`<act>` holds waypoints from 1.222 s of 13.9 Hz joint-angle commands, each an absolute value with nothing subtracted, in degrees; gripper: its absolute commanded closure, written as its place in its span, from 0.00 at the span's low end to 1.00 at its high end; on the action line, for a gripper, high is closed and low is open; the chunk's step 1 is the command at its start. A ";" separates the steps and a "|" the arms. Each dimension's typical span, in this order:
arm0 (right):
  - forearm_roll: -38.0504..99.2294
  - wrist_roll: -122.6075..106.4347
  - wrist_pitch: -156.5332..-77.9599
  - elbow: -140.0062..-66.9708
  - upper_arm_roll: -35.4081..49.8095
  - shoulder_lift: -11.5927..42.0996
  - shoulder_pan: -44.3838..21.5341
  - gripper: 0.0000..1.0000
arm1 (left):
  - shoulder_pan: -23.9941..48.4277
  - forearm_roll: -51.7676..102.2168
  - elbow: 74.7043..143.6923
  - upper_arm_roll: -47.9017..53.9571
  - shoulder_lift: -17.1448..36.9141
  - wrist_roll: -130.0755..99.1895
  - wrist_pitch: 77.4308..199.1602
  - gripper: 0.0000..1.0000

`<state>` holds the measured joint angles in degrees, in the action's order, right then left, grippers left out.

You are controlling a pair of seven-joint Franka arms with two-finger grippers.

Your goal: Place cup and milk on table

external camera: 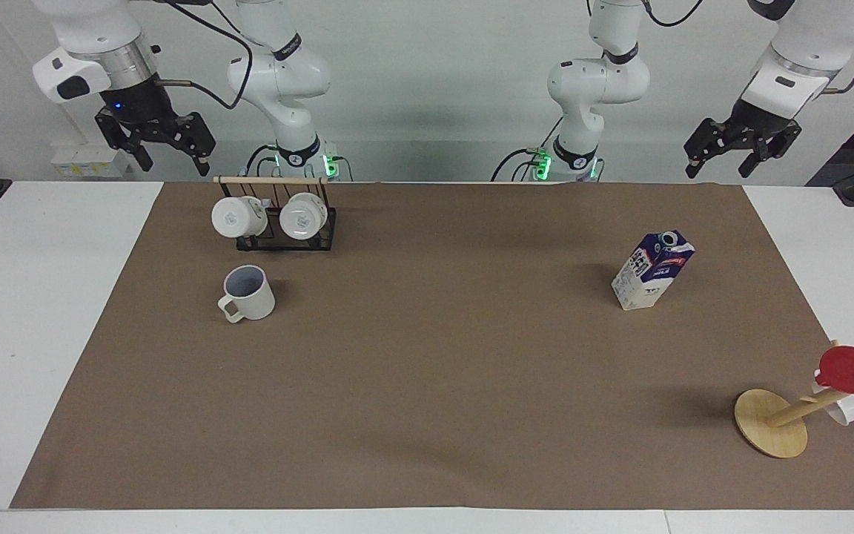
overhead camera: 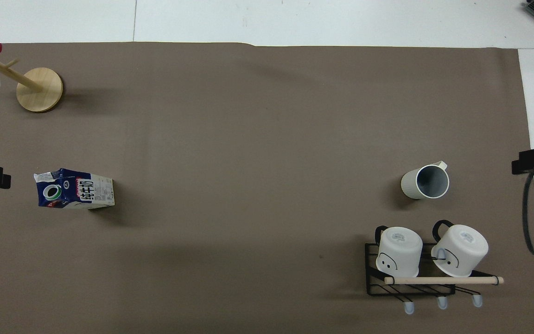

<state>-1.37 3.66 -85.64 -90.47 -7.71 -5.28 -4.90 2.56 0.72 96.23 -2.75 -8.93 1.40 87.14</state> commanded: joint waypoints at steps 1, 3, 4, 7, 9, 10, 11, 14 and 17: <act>-0.88 4.13 -86.22 -92.11 -7.56 -6.59 -4.57 0.00 | 2.55 0.09 95.54 -2.81 -9.05 0.88 86.13 0.00; -0.97 4.13 -87.35 -93.69 -7.47 -7.12 -4.66 0.00 | 2.55 0.09 95.54 -2.81 -9.05 0.88 86.13 0.00; -1.05 4.22 -88.23 -94.39 -7.38 -7.21 -4.75 0.00 | 2.55 0.09 95.54 -2.81 -9.05 0.88 86.13 0.00; -0.97 5.44 -93.76 -99.47 -7.30 -7.47 -6.67 0.00 | 2.55 0.09 95.54 -2.73 -9.05 0.88 86.13 0.00; -0.97 7.55 -97.28 -103.25 -7.29 -7.30 -8.16 0.00 | 2.55 0.09 95.54 -2.81 -9.05 0.88 86.13 0.00; -0.97 8.43 -99.56 -105.45 -7.29 -7.12 -8.70 0.00 | 2.55 0.09 95.54 -2.81 -9.05 0.88 86.13 0.00; -0.97 8.87 -102.28 -107.47 -7.29 -6.95 -8.88 0.00 | 2.55 0.09 95.54 -2.81 -9.05 0.88 86.13 0.00; -0.97 10.80 -109.93 -113.01 -7.29 -4.75 -10.37 0.00 | 2.55 0.09 95.54 -2.81 -9.05 0.88 86.13 0.00; -0.79 11.16 -120.11 -119.68 -7.29 -1.33 -10.37 0.00 | 2.55 0.09 95.54 -2.81 -9.05 0.88 86.13 0.00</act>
